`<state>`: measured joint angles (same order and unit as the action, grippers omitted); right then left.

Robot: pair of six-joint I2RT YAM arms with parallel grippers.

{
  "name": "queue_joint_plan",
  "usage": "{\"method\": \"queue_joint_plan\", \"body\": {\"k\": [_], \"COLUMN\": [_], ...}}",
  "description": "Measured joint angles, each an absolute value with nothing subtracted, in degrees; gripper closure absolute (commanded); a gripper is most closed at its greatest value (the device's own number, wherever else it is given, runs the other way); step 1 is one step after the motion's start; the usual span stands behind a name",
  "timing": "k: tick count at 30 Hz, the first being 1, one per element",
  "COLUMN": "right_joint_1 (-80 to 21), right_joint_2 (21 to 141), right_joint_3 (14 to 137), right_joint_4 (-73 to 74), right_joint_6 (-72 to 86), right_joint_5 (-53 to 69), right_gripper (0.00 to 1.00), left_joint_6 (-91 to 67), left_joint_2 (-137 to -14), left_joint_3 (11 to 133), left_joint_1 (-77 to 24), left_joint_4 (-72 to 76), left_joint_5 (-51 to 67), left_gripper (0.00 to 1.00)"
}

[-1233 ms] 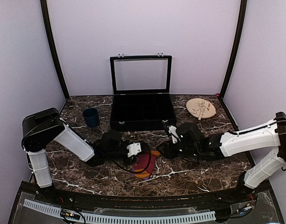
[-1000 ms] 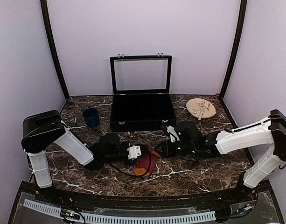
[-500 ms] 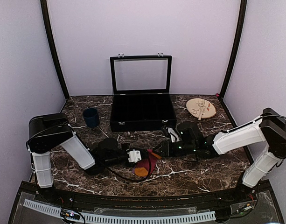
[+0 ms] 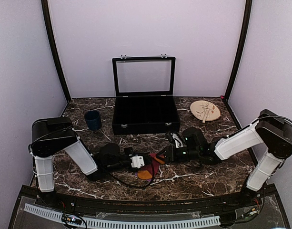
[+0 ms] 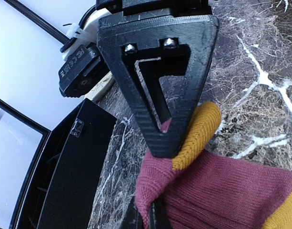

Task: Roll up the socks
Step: Roll the sock at the center of the board.

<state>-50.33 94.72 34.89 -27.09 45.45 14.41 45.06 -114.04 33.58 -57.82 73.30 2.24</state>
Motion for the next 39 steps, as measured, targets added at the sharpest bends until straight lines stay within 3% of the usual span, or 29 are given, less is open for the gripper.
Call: {"method": "queue_joint_plan", "body": {"k": [21,39], "right_joint_1": [-50.2,-49.8], "right_joint_2": [98.3,101.2], "right_joint_3": [32.9,32.2], "right_joint_4": [-35.3,-41.6], "right_joint_6": [48.4,50.3], "right_joint_5": [18.0,21.2], "right_gripper": [0.55,0.93], "left_joint_6": [45.9,45.9], "left_joint_2": [-115.9,-117.5], "left_joint_3": [32.8,32.5], "left_joint_1": [-58.8,-59.2], "left_joint_4": [77.4,79.1], "left_joint_5": [-0.1,-1.1], "left_gripper": [1.0,1.0]}}
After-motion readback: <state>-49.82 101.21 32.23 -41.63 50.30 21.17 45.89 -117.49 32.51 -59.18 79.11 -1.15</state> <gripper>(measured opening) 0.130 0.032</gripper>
